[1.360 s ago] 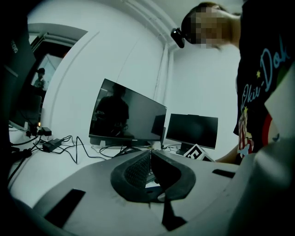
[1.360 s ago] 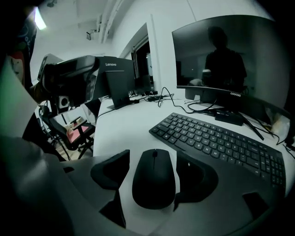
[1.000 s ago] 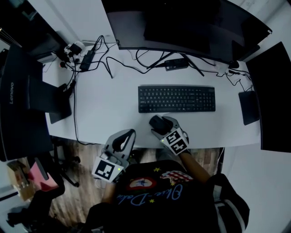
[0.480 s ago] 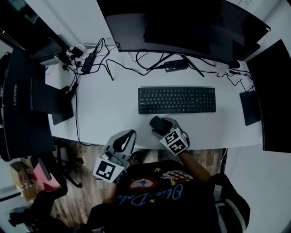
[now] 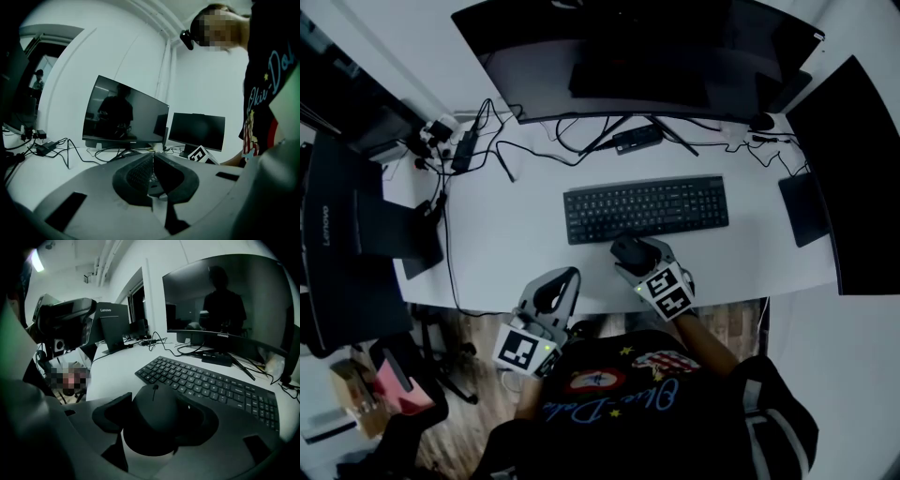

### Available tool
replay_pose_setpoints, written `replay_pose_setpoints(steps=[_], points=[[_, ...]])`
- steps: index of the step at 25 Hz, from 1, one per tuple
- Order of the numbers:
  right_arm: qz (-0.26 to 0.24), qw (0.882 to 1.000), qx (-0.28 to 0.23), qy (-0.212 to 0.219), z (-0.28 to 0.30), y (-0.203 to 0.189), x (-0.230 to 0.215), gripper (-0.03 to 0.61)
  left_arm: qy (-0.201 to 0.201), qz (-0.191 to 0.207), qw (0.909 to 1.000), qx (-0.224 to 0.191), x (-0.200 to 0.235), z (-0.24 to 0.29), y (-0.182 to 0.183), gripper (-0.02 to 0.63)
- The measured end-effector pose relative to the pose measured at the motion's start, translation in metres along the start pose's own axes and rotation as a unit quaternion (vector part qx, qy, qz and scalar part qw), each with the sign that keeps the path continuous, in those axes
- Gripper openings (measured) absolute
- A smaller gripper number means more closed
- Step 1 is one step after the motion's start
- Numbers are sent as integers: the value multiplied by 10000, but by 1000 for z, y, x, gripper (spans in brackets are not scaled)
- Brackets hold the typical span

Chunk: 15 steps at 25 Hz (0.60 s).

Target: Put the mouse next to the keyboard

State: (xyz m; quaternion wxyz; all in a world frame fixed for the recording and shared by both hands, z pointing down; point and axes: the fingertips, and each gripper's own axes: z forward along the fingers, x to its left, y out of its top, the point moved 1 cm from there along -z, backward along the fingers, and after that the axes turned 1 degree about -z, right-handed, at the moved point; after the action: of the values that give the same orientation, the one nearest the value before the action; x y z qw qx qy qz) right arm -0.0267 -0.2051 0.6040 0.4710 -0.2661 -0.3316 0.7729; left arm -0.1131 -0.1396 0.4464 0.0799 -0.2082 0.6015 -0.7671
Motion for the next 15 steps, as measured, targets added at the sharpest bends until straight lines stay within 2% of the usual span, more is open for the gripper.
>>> replay_pose_setpoints(steps=[8,15], points=[[324,9976,-292,-534,-38,-1,-53,281,-323,71,9994,137,-22,40,-1,5],[575,9913,-448,-1096,-75,-10,-112,281,-579,195,9981,88,-42,78,5,5]])
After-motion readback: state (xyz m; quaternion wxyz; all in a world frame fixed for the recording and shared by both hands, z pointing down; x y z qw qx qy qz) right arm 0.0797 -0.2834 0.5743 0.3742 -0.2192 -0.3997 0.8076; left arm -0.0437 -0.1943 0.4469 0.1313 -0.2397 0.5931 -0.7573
